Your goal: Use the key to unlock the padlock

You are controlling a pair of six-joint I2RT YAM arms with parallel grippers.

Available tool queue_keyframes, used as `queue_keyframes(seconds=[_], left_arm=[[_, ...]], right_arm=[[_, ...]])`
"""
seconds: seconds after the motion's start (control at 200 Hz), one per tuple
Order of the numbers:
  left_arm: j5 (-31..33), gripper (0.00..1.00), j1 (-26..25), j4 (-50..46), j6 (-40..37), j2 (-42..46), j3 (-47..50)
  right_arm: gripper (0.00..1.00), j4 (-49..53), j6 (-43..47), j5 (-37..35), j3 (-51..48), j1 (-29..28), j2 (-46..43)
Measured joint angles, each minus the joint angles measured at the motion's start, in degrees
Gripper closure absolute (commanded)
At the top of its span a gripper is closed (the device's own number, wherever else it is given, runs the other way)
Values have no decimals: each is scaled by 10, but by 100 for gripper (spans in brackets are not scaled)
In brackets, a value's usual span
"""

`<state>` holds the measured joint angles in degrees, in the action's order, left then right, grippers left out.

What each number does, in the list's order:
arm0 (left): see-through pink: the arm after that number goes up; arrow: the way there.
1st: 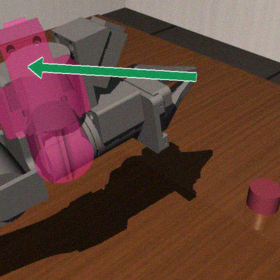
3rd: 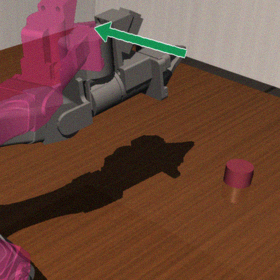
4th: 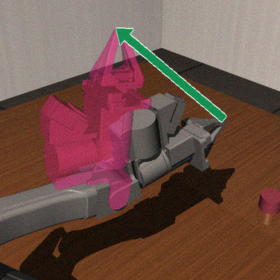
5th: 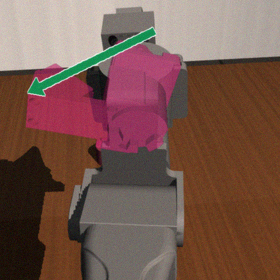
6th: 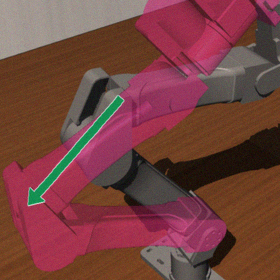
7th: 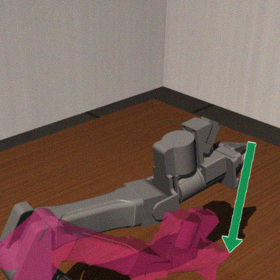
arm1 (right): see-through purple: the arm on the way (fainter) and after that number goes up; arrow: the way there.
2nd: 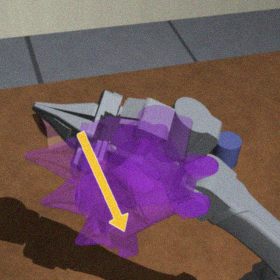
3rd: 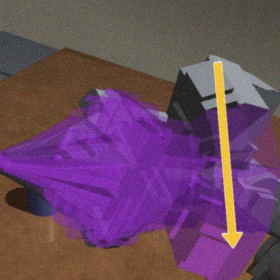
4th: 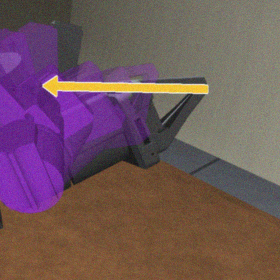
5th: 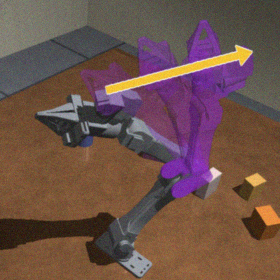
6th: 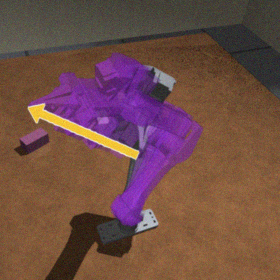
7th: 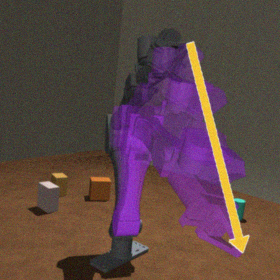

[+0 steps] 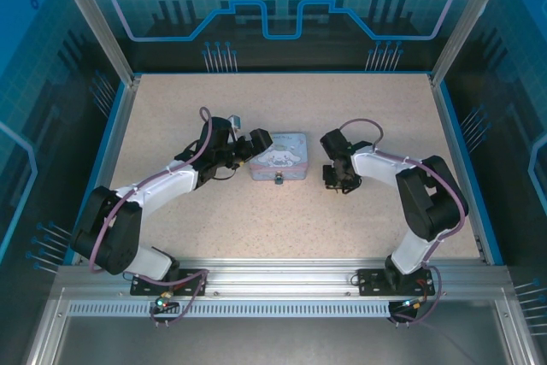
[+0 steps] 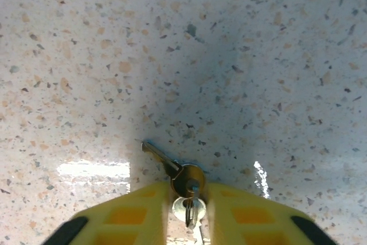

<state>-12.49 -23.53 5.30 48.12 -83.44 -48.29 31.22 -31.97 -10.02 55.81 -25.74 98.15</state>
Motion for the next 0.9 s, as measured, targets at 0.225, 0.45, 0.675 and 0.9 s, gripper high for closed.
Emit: queue_keyframes(seconds=[0.225, 0.45, 0.675, 0.9], left_arm=[[0, 1, 0, -8, 0, 0, -5], [0, 1, 0, -19, 0, 8, -8], [3, 1, 0, -30, 0, 44, -8], [3, 1, 0, -30, 1, 55, -8]], right_arm=[[100, -2, 2, 1, 11, -2, 3], [100, -8, 10, 10, 12, -1, 5], [100, -13, 21, 48, -28, 7, -51], [100, -37, 25, 114, -48, 30, -144]])
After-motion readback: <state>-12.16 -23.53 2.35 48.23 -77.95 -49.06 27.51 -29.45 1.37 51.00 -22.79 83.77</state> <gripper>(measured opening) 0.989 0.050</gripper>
